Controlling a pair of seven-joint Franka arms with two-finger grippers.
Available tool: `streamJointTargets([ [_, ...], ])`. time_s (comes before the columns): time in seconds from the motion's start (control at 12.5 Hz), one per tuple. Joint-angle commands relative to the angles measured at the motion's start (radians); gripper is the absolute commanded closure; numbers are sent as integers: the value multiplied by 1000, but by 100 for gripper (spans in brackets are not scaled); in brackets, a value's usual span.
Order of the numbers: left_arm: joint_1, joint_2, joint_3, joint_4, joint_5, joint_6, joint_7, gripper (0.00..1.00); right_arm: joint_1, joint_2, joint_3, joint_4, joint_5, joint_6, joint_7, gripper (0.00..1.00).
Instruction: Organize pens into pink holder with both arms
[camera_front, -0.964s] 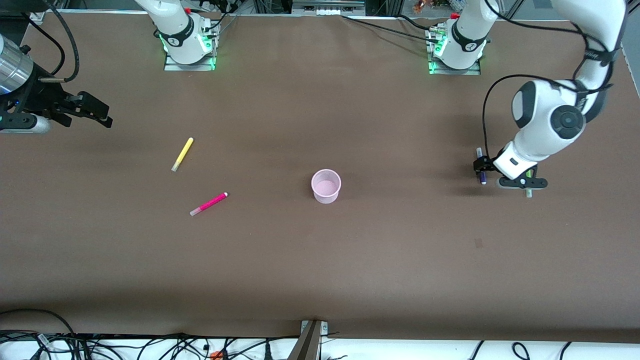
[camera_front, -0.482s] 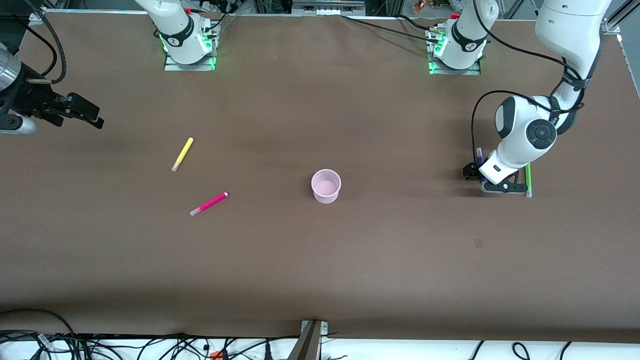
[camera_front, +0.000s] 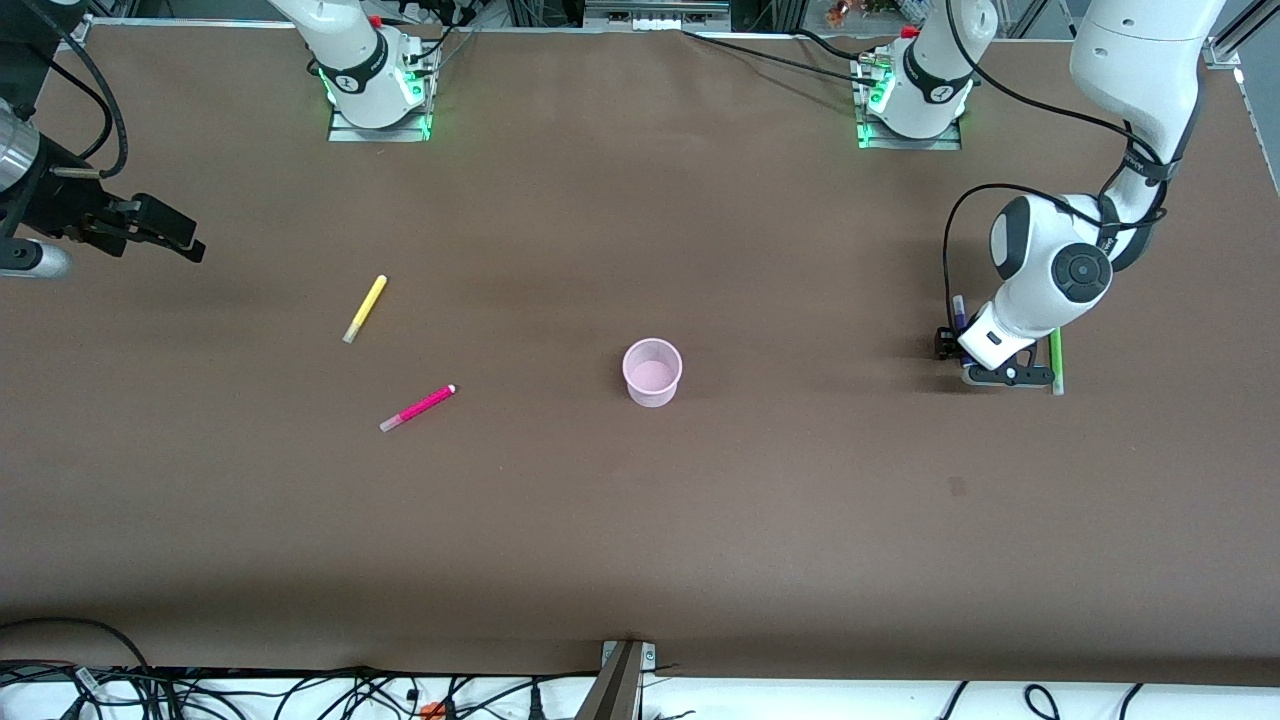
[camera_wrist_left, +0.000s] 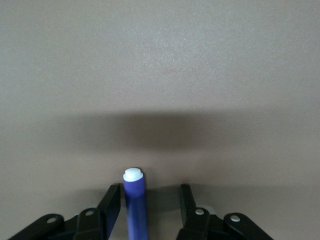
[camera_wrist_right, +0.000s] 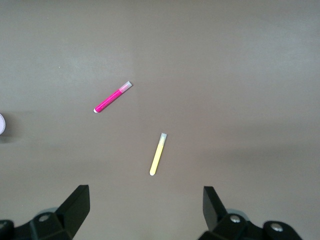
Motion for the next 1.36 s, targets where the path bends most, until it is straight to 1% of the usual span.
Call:
streamJointTargets([
  [0.0,4,19,12,34,33,-12,10,55,16,3,-2,32,15,-36,-13,0],
  [0.08,4,19,18,36,53,-12,9,63,15,10,-2,32,15,-63,-12,0],
  [0.16,4,21,18,36,57,-12,9,79,21,36,-1,19,15,-103,-1,0],
  [0.24,2,18,18,37,59,-14,9,100,29,57,-2,30,9,-148,0,0],
  [0.32,1,18,18,45,59,-21,9,100,30,67,-2,21,13,-133,13,0],
  [0.4,1,15,18,65,59,-53,7,100,41,99,-2,18,15,-111,31,0],
  [0.48,1,6,17,97,59,-110,6,100,59,142,-1,18,18,-82,118,0],
  [0.64,1,-16,10,215,57,-324,1,100,114,223,-1,18,18,-12,328,1],
  [0.72,-2,-16,7,299,54,-453,6,100,128,269,-1,18,19,29,414,1],
  [0.8,-10,-14,6,371,44,-565,9,100,148,312,-1,18,40,71,484,1],
  [0.88,-21,-10,1,443,40,-655,10,100,162,355,-1,18,95,114,540,1],
  [0.96,-28,-10,-22,501,40,-725,10,100,168,404,-1,18,132,169,591,1],
  [1.04,-27,-10,-49,546,30,-766,12,100,180,450,-1,18,152,229,627,1],
  [1.12,-24,-11,-84,580,-17,-776,12,100,200,494,-1,18,172,281,667,1],
  [1.2,-18,-10,-110,598,-98,-775,26,100,217,537,-1,18,180,333,721,1],
  [1.28,-16,-10,-130,602,-219,-762,85,100,228,574,-1,18,180,378,758,1],
])
